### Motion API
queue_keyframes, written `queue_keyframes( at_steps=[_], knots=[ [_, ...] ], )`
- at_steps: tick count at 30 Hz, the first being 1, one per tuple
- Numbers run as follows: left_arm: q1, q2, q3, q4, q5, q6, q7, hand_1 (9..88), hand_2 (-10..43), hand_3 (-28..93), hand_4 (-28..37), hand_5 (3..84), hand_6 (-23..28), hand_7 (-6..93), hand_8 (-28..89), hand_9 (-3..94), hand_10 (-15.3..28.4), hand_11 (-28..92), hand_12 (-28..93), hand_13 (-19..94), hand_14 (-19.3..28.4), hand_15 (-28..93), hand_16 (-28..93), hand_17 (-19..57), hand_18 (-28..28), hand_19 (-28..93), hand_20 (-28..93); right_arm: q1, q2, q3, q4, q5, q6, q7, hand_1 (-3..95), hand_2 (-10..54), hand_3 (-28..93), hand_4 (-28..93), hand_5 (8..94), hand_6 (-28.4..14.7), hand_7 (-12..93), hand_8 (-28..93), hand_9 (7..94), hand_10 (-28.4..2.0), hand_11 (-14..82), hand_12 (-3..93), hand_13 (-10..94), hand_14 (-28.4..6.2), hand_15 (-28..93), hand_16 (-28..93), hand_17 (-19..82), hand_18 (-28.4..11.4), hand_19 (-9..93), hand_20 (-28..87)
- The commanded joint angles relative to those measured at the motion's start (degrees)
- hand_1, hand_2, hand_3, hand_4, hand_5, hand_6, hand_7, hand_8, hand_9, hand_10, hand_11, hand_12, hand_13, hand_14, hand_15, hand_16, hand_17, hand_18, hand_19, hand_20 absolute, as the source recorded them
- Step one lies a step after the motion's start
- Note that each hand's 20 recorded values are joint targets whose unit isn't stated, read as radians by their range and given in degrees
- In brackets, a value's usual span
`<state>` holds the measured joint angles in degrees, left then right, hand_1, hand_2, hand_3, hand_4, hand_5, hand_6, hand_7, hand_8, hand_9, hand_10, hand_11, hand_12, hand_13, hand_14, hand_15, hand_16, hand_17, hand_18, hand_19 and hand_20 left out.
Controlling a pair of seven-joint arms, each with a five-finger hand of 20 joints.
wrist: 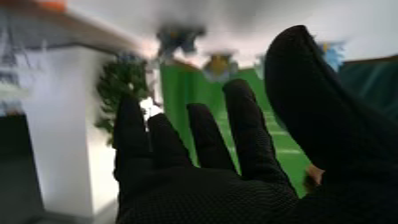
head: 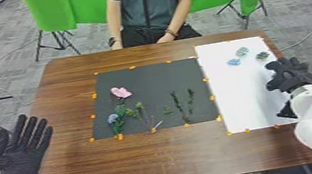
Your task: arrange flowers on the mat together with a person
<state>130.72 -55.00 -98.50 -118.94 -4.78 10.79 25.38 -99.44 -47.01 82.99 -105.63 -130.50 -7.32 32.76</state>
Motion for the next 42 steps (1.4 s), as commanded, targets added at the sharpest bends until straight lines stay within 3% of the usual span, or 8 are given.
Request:
queue_keyframes(
  at_steps=[1,4,6,12,16,23,32,42],
  knots=[
    [0.47,-0.62,0.33,0.04,0.12,0.2,-0.25,28.0,13.3,73,-28.3,44.4,6.9,7.8,-9,41.2,12.5,14,5,29,15.0,28,-7,-4.1,12.0,32,8,7.23,-0.22,-0.3,1.66,7.57,-11.99,6.97,48.5,-9.0,79,-28,34.9,-3.2,16,-14,29.9,-11.8,5.9,8.0,31,-13.8,6,14,16,-18.0,37,12],
    [0.5,-0.7,0.3,0.06,0.0,0.39,-0.18,28.1,13.3,73,-28.3,44.4,6.9,7.8,-9,41.2,12.5,14,5,29,15.2,28,-7,-4.1,12.0,32,8,7.04,-0.56,-0.44,2.15,7.74,-12.36,7.92,50.4,-7.5,78,-28,35.9,-3.7,16,-13,32.0,-12.5,6.6,8.0,36,-13.7,10,14,20,-19.3,42,13],
    [0.59,-0.74,0.39,0.04,-0.05,0.4,-0.08,28.1,13.3,73,-28.3,44.4,6.9,7.8,-9,41.2,12.5,14,5,29,15.2,28,-7,-4.1,12.0,32,8,6.39,-0.99,-0.02,2.41,8.5,-11.8,7.04,52.3,-7.4,78,-28,40.2,-3.6,16,-13,39.1,-13.0,7.6,8.7,44,-12.9,13,14,23,-19.2,47,15],
    [0.06,-0.73,0.62,0.22,0.11,0.27,-0.41,28.2,13.4,73,-28.3,44.5,7.0,7.7,-9,41.2,12.6,14,5,29,15.2,29,-7,-4.1,12.0,32,8,3.97,-1.0,-2.37,3.76,3.88,-2.2,4.95,62.4,-9.4,68,-28,57.6,-0.7,22,-12,60.6,-10.2,15.1,17.2,63,-6.3,20,30,36,-12.2,53,23],
    [0.23,-0.81,0.61,0.19,0.03,0.32,-0.57,28.2,13.5,73,-28.3,44.5,7.0,7.7,-9,41.1,12.5,14,5,29,15.2,29,-7,-4.2,12.0,32,8,3.18,-0.94,-2.88,3.48,3.78,0.55,4.43,66.5,-9.5,64,-28,61.3,-0.9,38,-4,73.3,-8.5,9.6,36.2,71,-2.7,24,37,37,-8.6,74,12],
    [-0.16,-0.86,0.7,0.36,0.03,0.34,-0.78,28.2,13.5,73,-28.3,44.4,6.9,7.9,-9,41.1,12.5,14,5,29,15.2,29,-7,-4.1,12.0,32,8,2.09,0.45,-4.32,0.87,1.84,8.65,1.98,67.1,-9.5,63,-28,62.9,-0.2,51,3,76.5,-8.5,19.1,45.1,74,-2.4,34,40,40,-9.9,79,13],
    [0.07,-0.7,0.53,0.19,0.16,0.48,-0.93,28.2,13.5,73,-28.3,44.4,6.9,7.8,-9,41.1,12.6,14,6,29,15.2,29,-7,-4.2,12.0,32,8,4.22,1.08,-8.3,-7.85,-0.21,16.34,-6.75,66.3,-9.5,65,-28,63.8,-0.1,52,4,77.7,-8.7,20.1,46.1,75,-2.4,36,40,41,-10.2,80,14],
    [-0.26,-0.25,1.17,0.21,0.13,0.6,-1.0,28.3,13.5,73,-28.3,44.4,6.9,7.8,-9,41.1,12.6,14,5,29,15.2,29,-7,-4.2,12.0,32,8,21.31,-8.28,-26.0,-3.83,-0.36,11.05,-20.25,65.9,-9.5,66,-27,63.4,0.0,53,5,77.5,-8.8,20.1,46.6,74,-2.1,36,40,40,-9.9,81,13]
  ],
)
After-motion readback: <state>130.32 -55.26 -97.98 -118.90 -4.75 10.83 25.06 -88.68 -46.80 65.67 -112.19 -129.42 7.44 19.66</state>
